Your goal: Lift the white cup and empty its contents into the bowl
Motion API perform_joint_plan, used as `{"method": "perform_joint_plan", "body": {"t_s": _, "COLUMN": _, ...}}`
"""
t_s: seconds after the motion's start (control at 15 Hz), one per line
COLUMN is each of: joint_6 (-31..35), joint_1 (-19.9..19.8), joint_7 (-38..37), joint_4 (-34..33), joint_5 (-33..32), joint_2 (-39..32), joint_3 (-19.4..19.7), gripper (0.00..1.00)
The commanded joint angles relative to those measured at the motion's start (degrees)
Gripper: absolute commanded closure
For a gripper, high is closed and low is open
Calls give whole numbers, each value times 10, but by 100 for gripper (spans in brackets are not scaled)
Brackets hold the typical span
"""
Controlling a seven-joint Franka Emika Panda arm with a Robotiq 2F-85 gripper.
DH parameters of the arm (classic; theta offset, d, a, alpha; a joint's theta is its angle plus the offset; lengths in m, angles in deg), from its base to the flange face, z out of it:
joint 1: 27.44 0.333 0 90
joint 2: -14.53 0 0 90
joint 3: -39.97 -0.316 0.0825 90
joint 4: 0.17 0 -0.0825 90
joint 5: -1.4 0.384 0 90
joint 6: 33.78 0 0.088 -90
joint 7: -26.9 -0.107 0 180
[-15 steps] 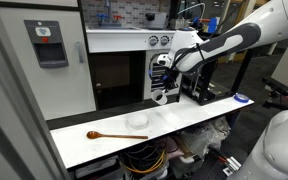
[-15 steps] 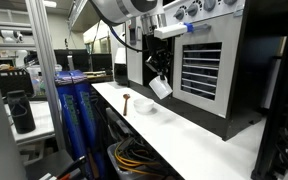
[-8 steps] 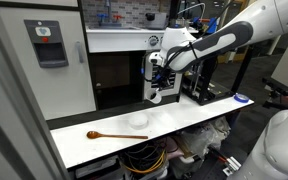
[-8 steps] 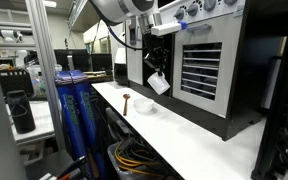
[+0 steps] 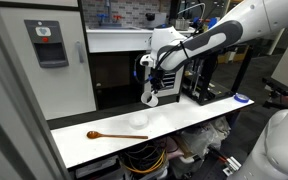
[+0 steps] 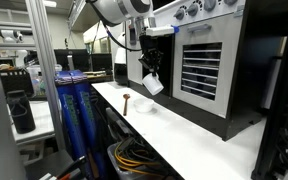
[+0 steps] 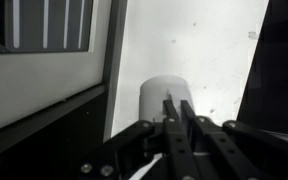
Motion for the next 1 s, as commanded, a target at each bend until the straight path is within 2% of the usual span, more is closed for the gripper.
{"method": "perform_joint_plan", "body": {"t_s": 0.0, "joint_6": -47, "joint_1": 4, "joint_7": -23, "joint_4": -31, "joint_5": -25, "joint_2": -19, "joint_3": -11, "gripper": 98}}
{"method": "perform_joint_plan", "body": {"t_s": 0.53, "joint_6": -117, "joint_1": 18, "joint_7": -56, "joint_4": -57, "joint_5": -71, "joint_2": -30, "joint_3": -32, "gripper": 98}}
{"method": "perform_joint_plan", "body": {"t_s": 0.93, "joint_6": -131, "joint_1": 22, "joint_7": -86, "joint_4": -80, "joint_5": -105, "joint_2": -60, "joint_3": -41, "gripper": 98}}
